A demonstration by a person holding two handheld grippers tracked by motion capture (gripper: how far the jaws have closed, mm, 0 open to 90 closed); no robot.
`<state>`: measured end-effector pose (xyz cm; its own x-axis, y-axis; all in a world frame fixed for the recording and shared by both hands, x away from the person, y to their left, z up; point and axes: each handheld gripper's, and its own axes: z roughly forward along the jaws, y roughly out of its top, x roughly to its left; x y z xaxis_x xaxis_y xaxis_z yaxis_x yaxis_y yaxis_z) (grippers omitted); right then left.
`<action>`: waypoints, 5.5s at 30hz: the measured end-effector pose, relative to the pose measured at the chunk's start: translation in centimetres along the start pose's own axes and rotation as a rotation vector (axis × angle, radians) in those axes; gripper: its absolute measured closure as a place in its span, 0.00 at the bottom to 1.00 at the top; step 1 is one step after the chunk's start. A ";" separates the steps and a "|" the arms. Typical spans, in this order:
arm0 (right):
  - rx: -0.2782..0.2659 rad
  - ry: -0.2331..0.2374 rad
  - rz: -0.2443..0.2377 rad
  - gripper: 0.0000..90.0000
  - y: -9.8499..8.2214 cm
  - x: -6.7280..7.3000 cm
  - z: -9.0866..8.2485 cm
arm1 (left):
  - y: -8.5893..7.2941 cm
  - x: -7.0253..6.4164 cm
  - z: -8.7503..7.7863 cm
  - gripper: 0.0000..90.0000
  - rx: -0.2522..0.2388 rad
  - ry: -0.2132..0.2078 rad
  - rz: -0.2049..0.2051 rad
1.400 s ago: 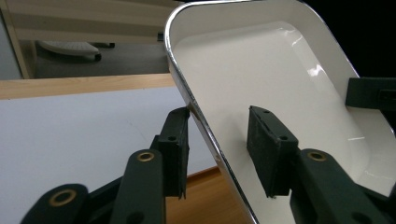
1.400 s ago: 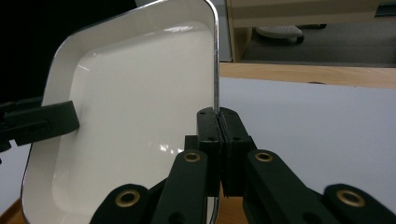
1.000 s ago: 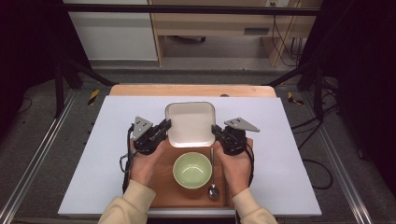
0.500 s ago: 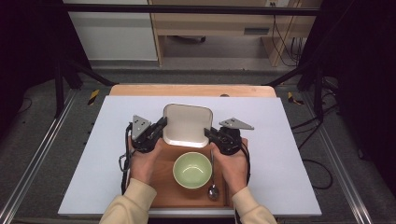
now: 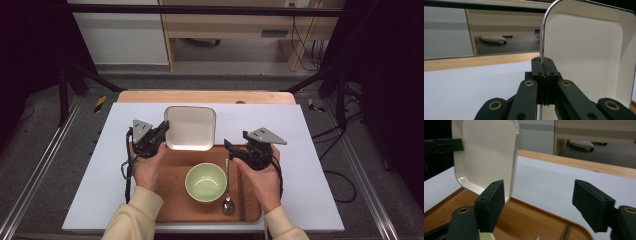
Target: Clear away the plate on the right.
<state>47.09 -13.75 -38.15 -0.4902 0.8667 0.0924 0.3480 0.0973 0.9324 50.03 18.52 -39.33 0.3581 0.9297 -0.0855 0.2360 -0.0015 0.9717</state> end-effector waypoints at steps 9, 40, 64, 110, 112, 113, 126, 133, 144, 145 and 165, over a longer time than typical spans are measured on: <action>-0.037 -0.084 -0.009 0.10 -2.6 -4.7 -3.4 | -0.1 2.9 -2.1 0.99 -0.001 0.048 -0.016; -0.037 -0.296 0.053 0.09 -7.5 -11.6 -10.0 | -3.1 8.9 -10.2 0.99 0.104 0.081 -0.025; 0.009 -0.275 0.045 0.11 -8.1 -11.2 -9.4 | -5.8 6.7 -12.0 0.99 0.250 -0.022 -0.014; 0.065 -0.194 0.147 0.10 -8.7 -12.0 -8.4 | -7.7 6.0 -5.1 0.98 0.396 -0.069 -0.122; 0.064 -0.194 0.152 0.10 -8.7 -12.1 -8.4 | -7.9 6.0 -5.0 0.97 0.398 -0.065 -0.116; 0.064 -0.192 0.153 0.10 -8.7 -12.1 -8.5 | -8.0 6.1 -4.9 0.97 0.400 -0.071 -0.124; 0.053 -0.191 0.151 0.10 -8.7 -12.1 -8.5 | -8.1 5.8 -5.1 0.89 0.343 -0.078 -0.075; 0.050 -0.171 0.147 0.10 -8.7 -11.5 -8.4 | -7.3 5.6 -5.7 0.74 0.270 -0.042 0.047; 0.017 -0.131 0.112 0.09 -8.5 -10.8 -8.2 | -6.0 6.1 -6.4 0.26 0.126 -0.110 0.151; 0.010 -0.130 0.104 0.09 -8.5 -10.7 -8.2 | -5.9 6.1 -6.5 0.21 0.110 -0.125 0.153; -0.078 -0.139 -0.040 0.08 -8.1 -8.5 -6.8 | -5.1 8.3 -8.5 0.04 -0.001 -0.177 0.234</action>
<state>42.95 -25.25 -44.13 -0.3856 0.9226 0.0104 0.2648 0.0999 0.9591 44.14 29.42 -43.09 0.5544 0.8257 0.1043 0.1271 -0.2079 0.9699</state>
